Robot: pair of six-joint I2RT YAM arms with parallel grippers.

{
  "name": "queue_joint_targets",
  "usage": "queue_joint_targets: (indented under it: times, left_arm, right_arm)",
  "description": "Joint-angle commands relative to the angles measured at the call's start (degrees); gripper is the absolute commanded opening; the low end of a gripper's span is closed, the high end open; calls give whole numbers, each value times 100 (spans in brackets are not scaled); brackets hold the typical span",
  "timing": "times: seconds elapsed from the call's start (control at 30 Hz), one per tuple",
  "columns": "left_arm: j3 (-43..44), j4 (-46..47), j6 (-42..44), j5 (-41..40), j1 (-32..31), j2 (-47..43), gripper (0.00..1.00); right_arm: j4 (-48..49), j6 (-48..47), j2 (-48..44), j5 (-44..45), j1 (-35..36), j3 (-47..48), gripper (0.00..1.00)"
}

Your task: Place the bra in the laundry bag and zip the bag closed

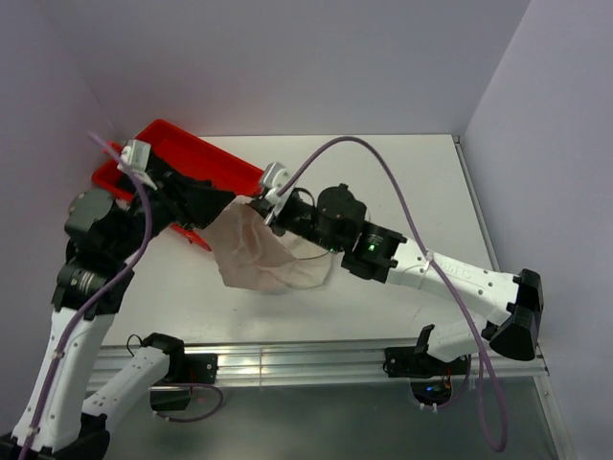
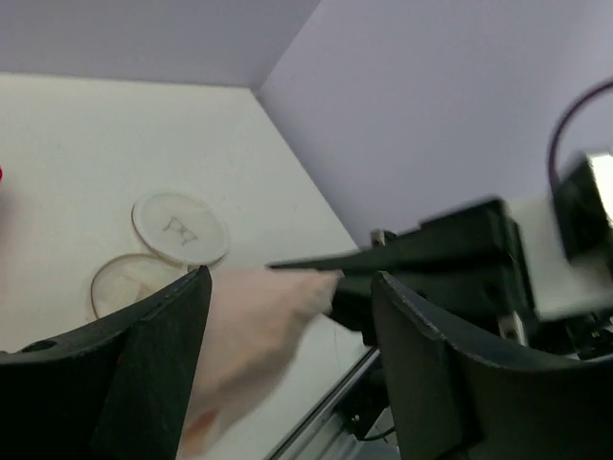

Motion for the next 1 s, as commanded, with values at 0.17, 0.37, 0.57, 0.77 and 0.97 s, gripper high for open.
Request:
queue_joint_targets:
  times: [0.17, 0.37, 0.57, 0.77, 0.97]
  left_arm:
    - [-1002, 336, 582, -165, -21, -1801, 90]
    - [-1776, 503, 741, -51, -12, -2478, 99]
    - [-2234, 1206, 609, 766, -12, -2585, 99]
    - [-2603, 1557, 434, 1188, -21, -2734, 99]
    - [-3131, 2138, -76, 1408, -12, -2621, 99]
  right_arm:
    - [-363, 1781, -782, -1530, -1091, 410, 0]
    - [-311, 2950, -984, -2673, -1654, 586, 0]
    - [-118, 3837, -1081, -3394, -1989, 727, 0]
    - [67, 4480, -1125, -3509, -2077, 876, 0]
    - [322, 4779, -1134, -3509, -2086, 902, 0]
